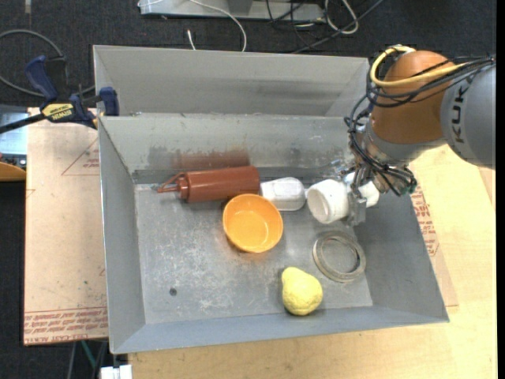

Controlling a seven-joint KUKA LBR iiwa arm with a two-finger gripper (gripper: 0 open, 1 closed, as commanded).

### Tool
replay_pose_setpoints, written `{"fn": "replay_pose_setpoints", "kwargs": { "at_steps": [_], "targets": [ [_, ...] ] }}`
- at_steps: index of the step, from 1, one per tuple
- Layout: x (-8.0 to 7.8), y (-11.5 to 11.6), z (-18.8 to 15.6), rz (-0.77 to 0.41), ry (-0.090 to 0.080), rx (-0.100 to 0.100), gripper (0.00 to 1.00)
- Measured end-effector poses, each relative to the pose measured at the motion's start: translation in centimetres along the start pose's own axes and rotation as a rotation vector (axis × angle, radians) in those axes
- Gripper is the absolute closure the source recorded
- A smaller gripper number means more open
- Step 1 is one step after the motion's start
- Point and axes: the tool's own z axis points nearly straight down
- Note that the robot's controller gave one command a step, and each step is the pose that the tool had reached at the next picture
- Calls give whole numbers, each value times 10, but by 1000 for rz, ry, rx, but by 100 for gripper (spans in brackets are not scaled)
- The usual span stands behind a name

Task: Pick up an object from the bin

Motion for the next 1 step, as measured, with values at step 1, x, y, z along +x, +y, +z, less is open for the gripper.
{"fn": "replay_pose_setpoints", "kwargs": {
  "at_steps": [1],
  "targets": [
    [0, 1, -40, 0, 2, -2, 100]
  ]
}}
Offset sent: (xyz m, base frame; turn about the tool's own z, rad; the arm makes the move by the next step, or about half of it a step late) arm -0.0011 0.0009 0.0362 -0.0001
